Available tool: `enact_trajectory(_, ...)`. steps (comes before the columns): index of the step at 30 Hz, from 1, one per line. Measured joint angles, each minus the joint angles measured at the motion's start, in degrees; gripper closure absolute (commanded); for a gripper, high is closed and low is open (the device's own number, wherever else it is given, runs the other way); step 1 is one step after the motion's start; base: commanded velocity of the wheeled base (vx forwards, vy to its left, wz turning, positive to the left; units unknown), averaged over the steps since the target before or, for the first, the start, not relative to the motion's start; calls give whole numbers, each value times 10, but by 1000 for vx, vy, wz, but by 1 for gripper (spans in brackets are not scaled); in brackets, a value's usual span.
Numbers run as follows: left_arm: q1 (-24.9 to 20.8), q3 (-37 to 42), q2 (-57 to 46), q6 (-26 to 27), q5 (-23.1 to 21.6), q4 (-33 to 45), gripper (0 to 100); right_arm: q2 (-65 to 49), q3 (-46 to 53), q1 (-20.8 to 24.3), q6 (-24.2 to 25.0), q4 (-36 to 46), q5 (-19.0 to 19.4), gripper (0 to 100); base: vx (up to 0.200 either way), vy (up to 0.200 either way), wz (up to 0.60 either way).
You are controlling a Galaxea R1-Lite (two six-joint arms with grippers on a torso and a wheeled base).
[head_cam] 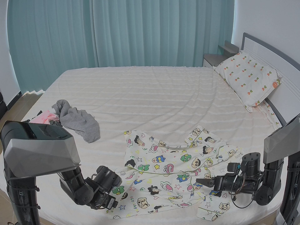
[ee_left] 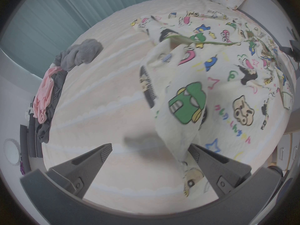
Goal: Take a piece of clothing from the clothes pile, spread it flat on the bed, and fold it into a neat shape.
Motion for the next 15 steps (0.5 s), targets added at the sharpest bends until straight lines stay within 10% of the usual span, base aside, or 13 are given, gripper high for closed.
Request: enact_trajectory(15, 63, 26, -90, -12, -96, -27, 0, 0, 0, 0, 0, 0, 0, 0, 0, 0, 0)
